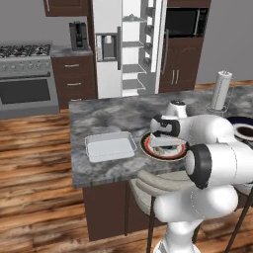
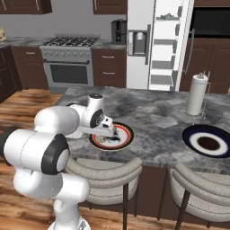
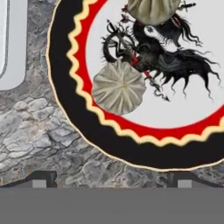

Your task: Place two dumplings into each of the tupperware containers and then place the containers in the fridge.

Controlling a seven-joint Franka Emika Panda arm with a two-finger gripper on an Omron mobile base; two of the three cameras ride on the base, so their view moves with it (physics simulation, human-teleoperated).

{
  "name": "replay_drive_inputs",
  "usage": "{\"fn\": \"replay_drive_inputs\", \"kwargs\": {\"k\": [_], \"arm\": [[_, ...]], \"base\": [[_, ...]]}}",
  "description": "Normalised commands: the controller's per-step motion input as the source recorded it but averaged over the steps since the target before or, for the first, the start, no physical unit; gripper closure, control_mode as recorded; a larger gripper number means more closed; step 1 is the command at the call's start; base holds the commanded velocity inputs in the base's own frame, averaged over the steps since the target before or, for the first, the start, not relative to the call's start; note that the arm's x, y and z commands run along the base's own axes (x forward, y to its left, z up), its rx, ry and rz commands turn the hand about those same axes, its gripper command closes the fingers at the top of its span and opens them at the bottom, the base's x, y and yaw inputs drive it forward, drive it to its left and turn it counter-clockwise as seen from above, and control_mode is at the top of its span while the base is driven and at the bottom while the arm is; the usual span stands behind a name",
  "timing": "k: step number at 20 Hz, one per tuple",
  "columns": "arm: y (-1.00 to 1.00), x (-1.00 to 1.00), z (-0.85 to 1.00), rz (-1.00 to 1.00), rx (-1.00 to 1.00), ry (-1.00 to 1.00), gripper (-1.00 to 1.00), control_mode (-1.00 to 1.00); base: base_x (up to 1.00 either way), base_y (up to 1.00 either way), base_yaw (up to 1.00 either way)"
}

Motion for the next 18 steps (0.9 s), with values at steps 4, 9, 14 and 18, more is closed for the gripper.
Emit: {"fn": "replay_drive_inputs", "kwargs": {"k": [4,9,14,18], "arm": [[0.0,0.61,-0.51,0.0,0.0,0.06,-1.0,-1.0],[0.0,0.47,-0.48,0.0,0.0,0.04,-1.0,-1.0],[-0.02,0.26,-0.28,0.0,0.01,0.07,-1.0,-1.0],[-0.01,0.02,-0.3,0.0,0.0,0.08,-1.0,-1.0]], "base": [[0.0,0.0,0.0],[0.0,0.0,0.0],[0.0,0.0,0.0],[0.0,0.0,0.0]]}}
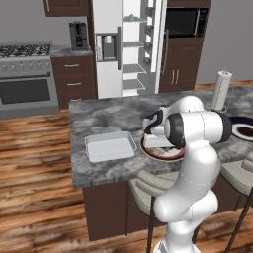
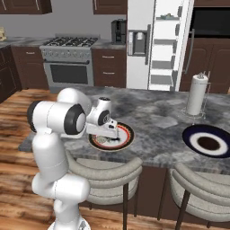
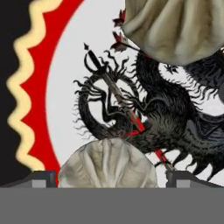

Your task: Place two dumplings into each of the tupperware containers and then place the containers in the fridge.

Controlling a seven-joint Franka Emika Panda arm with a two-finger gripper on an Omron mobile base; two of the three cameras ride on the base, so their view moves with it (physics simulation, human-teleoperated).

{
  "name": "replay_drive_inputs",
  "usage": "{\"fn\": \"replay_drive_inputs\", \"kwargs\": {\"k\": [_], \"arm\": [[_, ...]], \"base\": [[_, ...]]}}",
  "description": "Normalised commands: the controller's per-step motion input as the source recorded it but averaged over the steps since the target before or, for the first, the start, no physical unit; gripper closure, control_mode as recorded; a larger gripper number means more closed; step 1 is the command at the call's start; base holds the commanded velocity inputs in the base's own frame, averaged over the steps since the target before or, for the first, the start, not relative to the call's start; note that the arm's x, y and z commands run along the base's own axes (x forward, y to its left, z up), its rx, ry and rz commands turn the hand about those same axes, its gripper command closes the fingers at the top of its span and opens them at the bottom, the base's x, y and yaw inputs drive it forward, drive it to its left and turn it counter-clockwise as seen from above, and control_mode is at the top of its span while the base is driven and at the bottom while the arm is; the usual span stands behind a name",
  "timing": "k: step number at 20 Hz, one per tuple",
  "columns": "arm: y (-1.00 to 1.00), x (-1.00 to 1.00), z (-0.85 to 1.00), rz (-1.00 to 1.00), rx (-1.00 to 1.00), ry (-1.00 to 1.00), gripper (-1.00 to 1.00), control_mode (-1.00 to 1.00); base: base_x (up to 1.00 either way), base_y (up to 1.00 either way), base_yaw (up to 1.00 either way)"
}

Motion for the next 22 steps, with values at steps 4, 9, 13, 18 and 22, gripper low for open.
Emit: {"fn": "replay_drive_inputs", "kwargs": {"k": [4,9,13,18,22], "arm": [[0.0,0.0,-0.35,0.0,0.0,0.1,1.0,-1.0],[0.0,-0.02,-0.12,0.0,0.0,0.07,1.0,-1.0],[0.24,-0.03,0.38,0.0,0.0,0.06,1.0,-1.0],[0.8,-0.11,0.51,0.0,0.0,0.11,1.0,-1.0],[1.0,-0.07,0.33,0.0,0.0,0.17,1.0,-1.0]], "base": [[0.0,0.0,0.0],[0.0,0.0,0.0],[0.0,0.0,0.0],[0.0,0.0,0.0],[0.0,0.0,0.0]]}}
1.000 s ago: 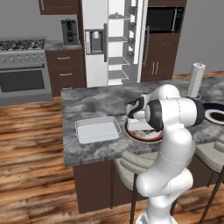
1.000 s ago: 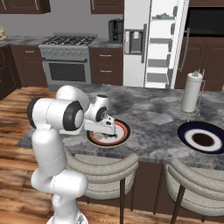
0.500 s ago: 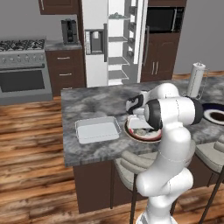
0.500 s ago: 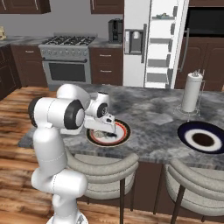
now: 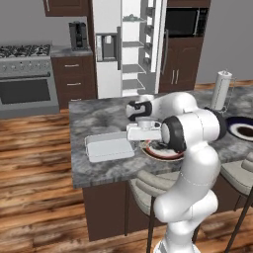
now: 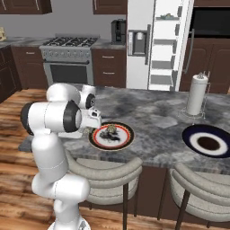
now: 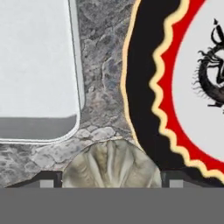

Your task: Place two dumplings into each of the tupperware containers and then place the containers in the fridge.

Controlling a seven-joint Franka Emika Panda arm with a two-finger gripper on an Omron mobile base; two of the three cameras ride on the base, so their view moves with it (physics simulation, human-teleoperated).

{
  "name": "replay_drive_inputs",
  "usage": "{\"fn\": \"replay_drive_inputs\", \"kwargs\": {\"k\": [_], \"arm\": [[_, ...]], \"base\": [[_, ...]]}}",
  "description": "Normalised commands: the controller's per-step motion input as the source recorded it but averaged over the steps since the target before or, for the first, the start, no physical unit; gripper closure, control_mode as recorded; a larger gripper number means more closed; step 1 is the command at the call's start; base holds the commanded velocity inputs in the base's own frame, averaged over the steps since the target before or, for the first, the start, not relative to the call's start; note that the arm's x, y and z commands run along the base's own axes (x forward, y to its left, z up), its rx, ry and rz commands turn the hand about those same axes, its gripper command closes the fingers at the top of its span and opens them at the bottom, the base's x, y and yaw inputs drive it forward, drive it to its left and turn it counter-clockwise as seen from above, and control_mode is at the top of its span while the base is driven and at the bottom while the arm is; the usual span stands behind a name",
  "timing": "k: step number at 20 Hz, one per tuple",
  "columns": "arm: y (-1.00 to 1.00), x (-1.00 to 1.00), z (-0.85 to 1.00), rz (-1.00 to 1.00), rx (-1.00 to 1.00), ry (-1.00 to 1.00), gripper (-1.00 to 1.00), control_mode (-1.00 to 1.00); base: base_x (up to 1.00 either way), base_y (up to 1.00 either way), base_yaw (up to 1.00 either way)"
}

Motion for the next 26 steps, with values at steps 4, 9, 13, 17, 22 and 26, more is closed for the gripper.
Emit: {"fn": "replay_drive_inputs", "kwargs": {"k": [4,9,13,17,22,26], "arm": [[0.85,0.02,0.28,0.0,0.0,0.11,1.0,-1.0],[0.82,0.14,-0.01,0.0,-0.07,-0.01,1.0,-1.0],[0.81,0.03,-0.2,0.0,-0.06,-0.16,1.0,-1.0],[0.32,0.01,-0.17,-0.02,0.0,-0.32,1.0,-1.0],[0.27,0.4,-0.43,-0.03,0.01,-0.18,1.0,-1.0],[0.3,0.46,-0.07,0.0,0.0,-0.01,1.0,-1.0]], "base": [[0.0,0.0,0.0],[0.0,0.0,0.0],[0.0,0.0,0.0],[0.0,0.0,0.0],[0.0,0.0,0.0],[0.0,0.0,0.0]]}}
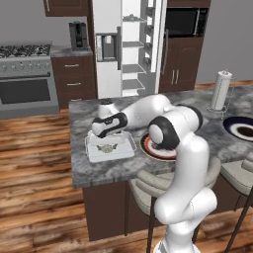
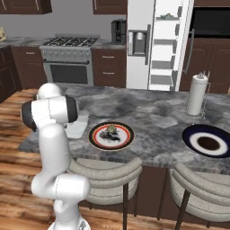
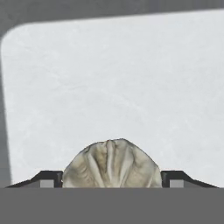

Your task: Place two dumplings into each of the tupperware containers and then place the containers in the fridge.

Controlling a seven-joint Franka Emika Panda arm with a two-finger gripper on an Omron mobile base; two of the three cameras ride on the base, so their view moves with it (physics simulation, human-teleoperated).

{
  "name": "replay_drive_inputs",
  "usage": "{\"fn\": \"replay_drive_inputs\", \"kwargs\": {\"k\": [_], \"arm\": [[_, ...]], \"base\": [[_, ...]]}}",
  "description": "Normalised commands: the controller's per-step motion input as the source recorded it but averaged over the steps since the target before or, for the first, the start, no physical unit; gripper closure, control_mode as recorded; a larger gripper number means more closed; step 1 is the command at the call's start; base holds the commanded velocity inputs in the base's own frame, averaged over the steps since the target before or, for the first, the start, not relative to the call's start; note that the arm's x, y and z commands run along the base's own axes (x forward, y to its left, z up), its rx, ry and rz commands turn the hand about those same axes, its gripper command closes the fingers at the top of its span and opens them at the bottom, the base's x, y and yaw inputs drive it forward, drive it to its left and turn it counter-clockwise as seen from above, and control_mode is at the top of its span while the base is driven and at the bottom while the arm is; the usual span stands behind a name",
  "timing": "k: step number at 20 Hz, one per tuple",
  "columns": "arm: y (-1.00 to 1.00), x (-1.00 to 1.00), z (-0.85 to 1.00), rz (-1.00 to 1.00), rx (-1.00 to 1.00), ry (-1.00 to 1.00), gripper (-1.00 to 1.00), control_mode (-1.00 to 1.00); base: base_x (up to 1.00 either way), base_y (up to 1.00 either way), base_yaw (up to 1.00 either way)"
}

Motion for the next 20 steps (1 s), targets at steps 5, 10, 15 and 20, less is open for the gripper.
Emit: {"fn": "replay_drive_inputs", "kwargs": {"k": [5,10,15,20], "arm": [[0.36,0.24,-0.06,0.0,-0.01,0.01,1.0,-1.0],[0.16,0.03,-0.06,0.0,-0.01,0.03,-1.0,-1.0],[0.0,0.0,-0.08,0.0,0.0,0.0,-1.0,-1.0],[-0.03,0.0,0.11,0.0,0.0,-0.01,-1.0,-1.0]], "base": [[0.0,0.0,0.0],[0.0,0.0,0.0],[0.0,0.0,0.0],[0.0,0.0,0.0]]}}
